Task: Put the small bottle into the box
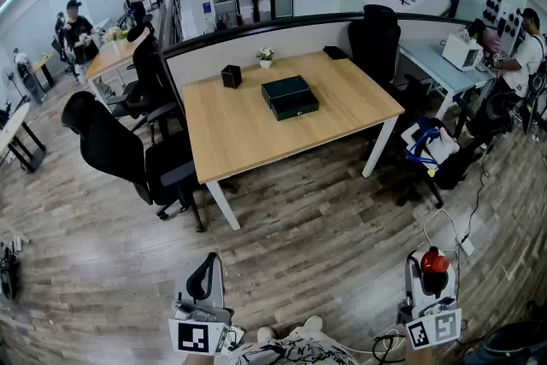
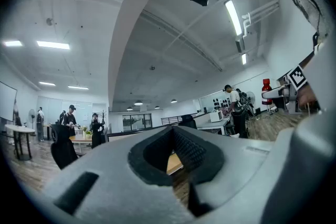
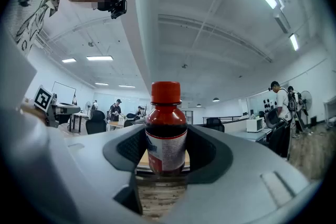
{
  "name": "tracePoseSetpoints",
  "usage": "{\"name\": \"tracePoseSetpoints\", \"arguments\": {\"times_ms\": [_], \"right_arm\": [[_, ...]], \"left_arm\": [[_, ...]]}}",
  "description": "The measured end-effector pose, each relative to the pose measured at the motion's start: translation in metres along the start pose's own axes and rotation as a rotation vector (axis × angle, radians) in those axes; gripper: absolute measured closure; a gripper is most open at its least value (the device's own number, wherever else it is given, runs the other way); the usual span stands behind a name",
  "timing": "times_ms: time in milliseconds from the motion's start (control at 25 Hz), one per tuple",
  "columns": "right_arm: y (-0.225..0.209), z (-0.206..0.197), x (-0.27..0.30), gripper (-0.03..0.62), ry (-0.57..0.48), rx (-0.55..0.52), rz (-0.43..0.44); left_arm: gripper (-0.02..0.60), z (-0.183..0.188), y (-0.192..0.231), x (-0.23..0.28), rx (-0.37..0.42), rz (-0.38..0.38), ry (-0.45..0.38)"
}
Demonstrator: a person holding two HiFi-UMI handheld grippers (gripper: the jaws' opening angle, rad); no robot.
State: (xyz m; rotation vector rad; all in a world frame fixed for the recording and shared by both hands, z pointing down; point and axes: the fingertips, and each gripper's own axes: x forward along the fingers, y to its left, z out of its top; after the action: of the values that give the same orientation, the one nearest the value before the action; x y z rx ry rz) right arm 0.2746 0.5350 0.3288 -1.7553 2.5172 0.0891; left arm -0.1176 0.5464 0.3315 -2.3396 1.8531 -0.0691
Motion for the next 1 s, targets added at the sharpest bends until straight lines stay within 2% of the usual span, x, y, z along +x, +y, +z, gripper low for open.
{"name": "tracePoseSetpoints", "arguments": {"times_ms": [280, 560, 1000], "right_arm": [[0.001, -0.002, 0.002, 0.359, 0.002, -0.014, 0.01], [-0.015, 0.003, 0.006, 0.359, -0.046, 0.049, 0.018], [-0.055, -0.012, 0.021, 0.359, -0.035, 0.04, 0.092]], "left_arm": [[0.583, -0.001, -0.006, 0.002, -0.013, -0.001, -0.004], [0.583, -0.001, -0.017, 0.01, 0.002, 0.004, 0.018], [0.583, -0.005, -0.056, 0.028, -0.016, 0.072, 0.034]]}}
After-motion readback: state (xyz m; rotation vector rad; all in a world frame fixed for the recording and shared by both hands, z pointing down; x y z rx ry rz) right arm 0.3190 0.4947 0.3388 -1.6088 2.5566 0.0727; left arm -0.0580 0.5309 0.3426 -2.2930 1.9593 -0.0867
